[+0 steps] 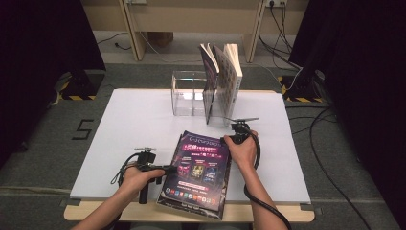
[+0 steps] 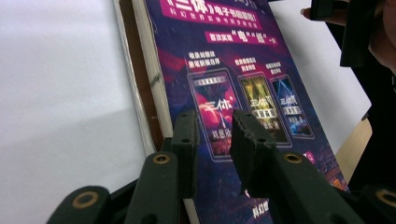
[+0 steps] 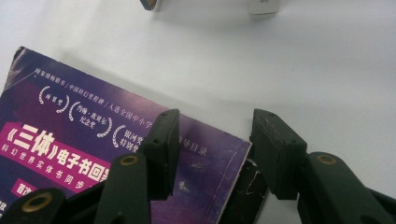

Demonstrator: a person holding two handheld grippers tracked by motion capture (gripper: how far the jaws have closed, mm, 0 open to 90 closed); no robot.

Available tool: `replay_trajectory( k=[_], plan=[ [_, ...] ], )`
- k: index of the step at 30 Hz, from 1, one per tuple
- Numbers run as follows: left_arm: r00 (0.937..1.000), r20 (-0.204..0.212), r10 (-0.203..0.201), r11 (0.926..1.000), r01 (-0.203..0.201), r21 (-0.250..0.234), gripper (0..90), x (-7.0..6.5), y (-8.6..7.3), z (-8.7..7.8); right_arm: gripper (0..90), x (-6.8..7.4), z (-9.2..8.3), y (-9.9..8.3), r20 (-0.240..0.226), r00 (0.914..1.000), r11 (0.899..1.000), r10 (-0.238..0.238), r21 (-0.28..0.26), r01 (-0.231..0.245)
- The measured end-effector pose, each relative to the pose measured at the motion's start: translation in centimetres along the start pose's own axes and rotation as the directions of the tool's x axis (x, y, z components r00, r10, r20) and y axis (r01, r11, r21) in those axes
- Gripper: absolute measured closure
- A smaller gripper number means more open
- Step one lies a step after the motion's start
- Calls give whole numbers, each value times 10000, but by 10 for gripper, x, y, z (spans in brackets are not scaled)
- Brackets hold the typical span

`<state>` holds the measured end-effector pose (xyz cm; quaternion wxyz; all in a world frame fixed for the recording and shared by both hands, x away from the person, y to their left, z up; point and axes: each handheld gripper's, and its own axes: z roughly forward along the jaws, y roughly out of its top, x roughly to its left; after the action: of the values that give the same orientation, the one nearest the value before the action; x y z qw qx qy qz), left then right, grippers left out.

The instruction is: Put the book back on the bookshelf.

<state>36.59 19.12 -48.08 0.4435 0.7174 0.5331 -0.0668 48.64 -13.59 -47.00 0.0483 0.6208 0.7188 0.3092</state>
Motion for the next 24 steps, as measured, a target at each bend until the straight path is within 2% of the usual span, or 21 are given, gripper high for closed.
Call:
replay_trajectory(
  k=[5,7,13,16,17,20,24],
  plan=[
    [9999,36,-116,9999,116,13,710,0,-3,3,531,0,0,0,-31,9999,9999,100,6,-100],
    [9999,-62,94,10000,-94,17,727,1,-4,3,537,0,-1,0,-26,9999,9999,137,24,-137],
    [10000,72,64,10000,-64,-42,745,1,-6,5,559,2,-8,2,-106,9998,9999,168,-13,-168],
    [9999,95,71,10000,-70,-60,751,1,-7,5,578,3,-19,5,-657,9964,9977,540,-371,-565],
    [10000,87,48,10000,-48,-81,754,1,-7,6,580,3,-23,7,-832,9952,9971,513,-512,-557],
    [10000,83,27,9999,-26,-112,757,1,-7,6,587,6,-33,9,-1345,9879,9936,768,-725,-871],
    [10000,90,36,9999,-34,-145,758,0,-8,7,589,8,-36,9,-1502,9855,9923,792,-829,-924]
  ],
)
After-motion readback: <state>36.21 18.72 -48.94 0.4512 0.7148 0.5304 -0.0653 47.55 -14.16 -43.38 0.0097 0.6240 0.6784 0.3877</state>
